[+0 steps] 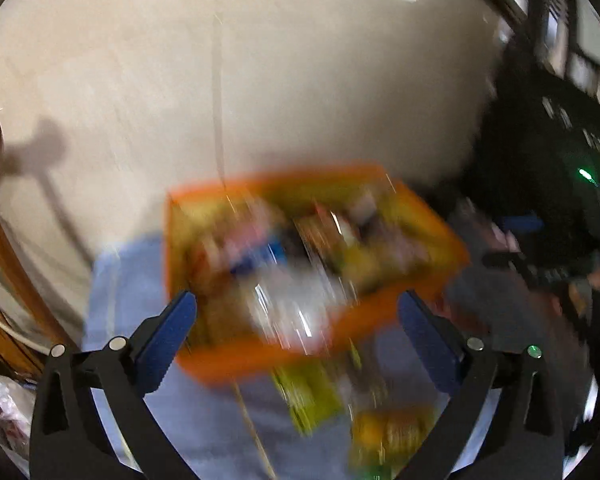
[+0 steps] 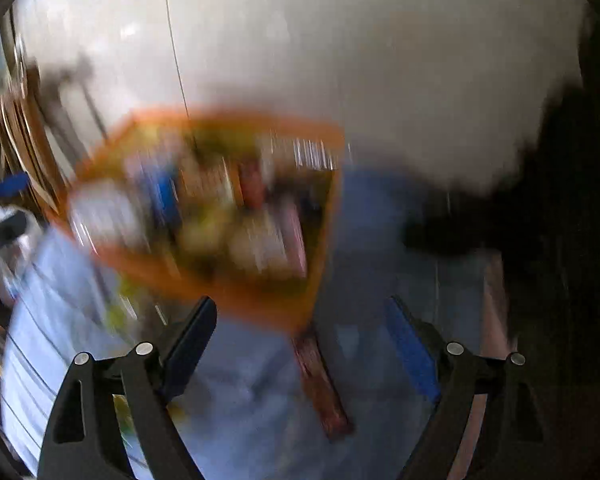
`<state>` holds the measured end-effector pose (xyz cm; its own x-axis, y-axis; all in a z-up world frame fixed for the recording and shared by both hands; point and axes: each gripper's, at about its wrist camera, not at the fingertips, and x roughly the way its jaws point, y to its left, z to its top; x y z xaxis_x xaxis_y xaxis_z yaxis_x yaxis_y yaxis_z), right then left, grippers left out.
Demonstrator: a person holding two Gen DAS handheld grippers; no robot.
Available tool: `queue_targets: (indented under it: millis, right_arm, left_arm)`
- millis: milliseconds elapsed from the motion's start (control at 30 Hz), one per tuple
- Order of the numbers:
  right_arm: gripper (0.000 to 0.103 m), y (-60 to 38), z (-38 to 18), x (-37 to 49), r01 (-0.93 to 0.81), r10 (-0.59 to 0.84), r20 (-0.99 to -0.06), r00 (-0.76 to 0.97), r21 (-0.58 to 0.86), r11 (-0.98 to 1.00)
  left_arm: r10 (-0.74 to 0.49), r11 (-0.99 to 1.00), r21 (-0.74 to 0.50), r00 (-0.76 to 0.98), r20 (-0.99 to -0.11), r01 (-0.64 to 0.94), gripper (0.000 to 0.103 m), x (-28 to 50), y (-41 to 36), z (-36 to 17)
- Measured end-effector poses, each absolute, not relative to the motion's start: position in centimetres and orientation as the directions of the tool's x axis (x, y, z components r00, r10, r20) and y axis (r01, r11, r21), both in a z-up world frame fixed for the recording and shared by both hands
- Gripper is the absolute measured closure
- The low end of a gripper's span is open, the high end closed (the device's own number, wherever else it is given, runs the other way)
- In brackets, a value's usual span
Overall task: Organize snacks
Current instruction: 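Release the bread pack into the box while the right tool grasps a chocolate bar, then carry the chocolate bar into the box while the left tool carries the yellow bread pack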
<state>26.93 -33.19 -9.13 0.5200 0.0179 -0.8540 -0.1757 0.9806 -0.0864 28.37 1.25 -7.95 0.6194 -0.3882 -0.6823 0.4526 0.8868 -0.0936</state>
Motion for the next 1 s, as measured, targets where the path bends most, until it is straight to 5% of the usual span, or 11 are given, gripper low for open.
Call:
queue_targets:
  millis: [200,700,767,800,867,933,967,1000]
  right_arm:
    - [0.017,-33.3,-18.5,21.9,-0.18,-0.072,-0.908,0.413,-0.159,0.971]
    - [0.012,-31.1,-19.0,25.0,-0.178,-0.097,-0.893,0.44,-0.192,0.965]
    - [0.012,-31.2,-20.1,25.8,-0.184,-0.106,-0.902,0.418,-0.198,0.963]
    - [0.012,-31.1,-20.8,26.0,-0.193,-0.101,-0.907,0.409,-0.194,0.962]
    - [0.026,-30.9,-22.5,26.1,-0.22,-0.061,-0.94,0.335,-0.141,0.965]
    - [0.048,-31.8,-22.7,26.2,-0.179,0.037,-0.949,0.314,-0.021,0.984]
    - [0.076,-31.7,-22.5,26.3,-0.19,0.035,-0.947,0.319,-0.028,0.981]
    - [0.08,-31.4,-22.4,26.3,-0.206,0.043,-0.948,0.315,-0.024,0.978]
  left_arm:
    - [-0.425,0.836,-0.115,0.503,-0.753,0.536,0.004,20.9,-0.8,-15.2]
    - [-0.388,0.838,-0.079,0.488,-0.782,0.54,0.004,21.3,-7.6,-19.5]
    - [-0.374,0.833,-0.07,0.465,-0.803,0.549,0.015,21.1,-8.2,-20.7]
    - [-0.352,0.838,-0.047,0.473,-0.808,0.544,0.031,21.1,-8.5,-21.2]
    - [-0.355,0.844,-0.047,0.49,-0.796,0.535,0.034,21.0,-8.4,-21.3]
    - [-0.366,0.845,-0.066,0.484,-0.795,0.53,0.037,21.3,-8.3,-21.4]
    - [-0.368,0.843,-0.067,0.483,-0.794,0.533,0.038,21.4,-8.3,-21.4]
    - [-0.374,0.841,-0.07,0.484,-0.791,0.536,0.04,21.4,-8.3,-21.3]
